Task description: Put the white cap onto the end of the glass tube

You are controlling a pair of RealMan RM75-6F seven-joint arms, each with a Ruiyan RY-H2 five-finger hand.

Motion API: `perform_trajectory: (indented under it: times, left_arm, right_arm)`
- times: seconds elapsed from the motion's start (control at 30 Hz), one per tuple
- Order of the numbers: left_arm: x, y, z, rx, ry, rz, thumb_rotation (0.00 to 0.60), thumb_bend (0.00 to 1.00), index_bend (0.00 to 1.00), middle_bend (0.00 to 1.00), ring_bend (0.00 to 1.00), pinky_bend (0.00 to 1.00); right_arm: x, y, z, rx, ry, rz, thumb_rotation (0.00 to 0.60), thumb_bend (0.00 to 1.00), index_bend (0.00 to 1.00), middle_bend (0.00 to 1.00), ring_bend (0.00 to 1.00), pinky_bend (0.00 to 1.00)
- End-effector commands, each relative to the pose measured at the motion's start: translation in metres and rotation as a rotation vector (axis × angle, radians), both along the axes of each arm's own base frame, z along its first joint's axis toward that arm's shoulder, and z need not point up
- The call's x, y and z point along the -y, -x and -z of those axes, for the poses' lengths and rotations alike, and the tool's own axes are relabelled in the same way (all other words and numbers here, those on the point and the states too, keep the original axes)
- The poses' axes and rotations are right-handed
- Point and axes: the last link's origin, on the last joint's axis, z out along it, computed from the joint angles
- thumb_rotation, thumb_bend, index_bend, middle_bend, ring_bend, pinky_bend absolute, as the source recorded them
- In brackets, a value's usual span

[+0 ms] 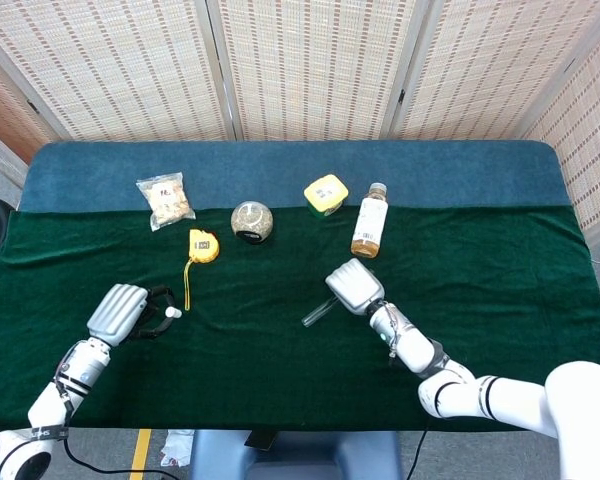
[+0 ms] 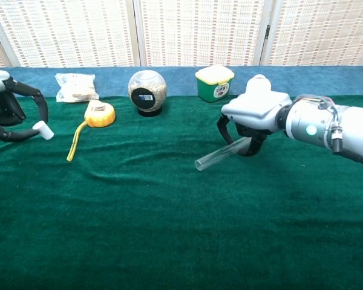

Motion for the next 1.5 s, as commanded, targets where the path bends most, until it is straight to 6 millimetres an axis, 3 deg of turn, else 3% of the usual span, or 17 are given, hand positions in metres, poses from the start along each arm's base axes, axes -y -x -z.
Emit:
perform_trajectory:
  times: [0.03,0.17,0.33,0.77,1.13,1.5]
  left_arm:
    - [-0.001,-0.004,-0.010,0.044,-0.021,0.004,0.600,0.53,0.59,1.00,0.91,0.81]
    - [-0.001,-0.011,-0.018,0.102,-0.034,0.018,0.600,0.53,0.59,1.00,0.91,0.81]
    - [0.000,-0.028,-0.020,0.199,-0.043,0.044,0.600,0.53,0.60,1.00,0.91,0.81]
    - [0.000,-0.065,-0.012,0.351,-0.110,0.093,0.600,0.53,0.61,1.00,0.91,0.81]
    - [0.004,-0.075,0.000,0.381,-0.100,0.136,0.600,0.53,0.61,1.00,0.91,0.81]
    - [0.002,-0.087,0.008,0.336,-0.085,0.181,0.600,0.53,0.61,1.00,0.91,0.81]
  right_arm:
    - [-0.007,-0.008,-0.016,0.122,0.010,0.021,0.600,0.58,0.86,1.00,1.00,1.00]
    - [-0.016,-0.014,-0.029,0.266,0.009,0.071,0.600,0.61,0.91,1.00,1.00,1.00]
    - [-0.025,-0.021,-0.030,0.436,-0.021,0.153,0.600,0.65,0.93,1.00,1.00,1.00]
    - [-0.038,-0.042,0.004,0.742,-0.115,0.359,0.600,0.66,0.95,1.00,1.00,1.00]
    - [-0.037,-0.058,0.021,0.851,-0.139,0.423,0.600,0.67,0.95,1.00,1.00,1.00]
    - [-0.038,-0.072,0.025,0.864,-0.149,0.419,0.600,0.67,0.95,1.00,1.00,1.00]
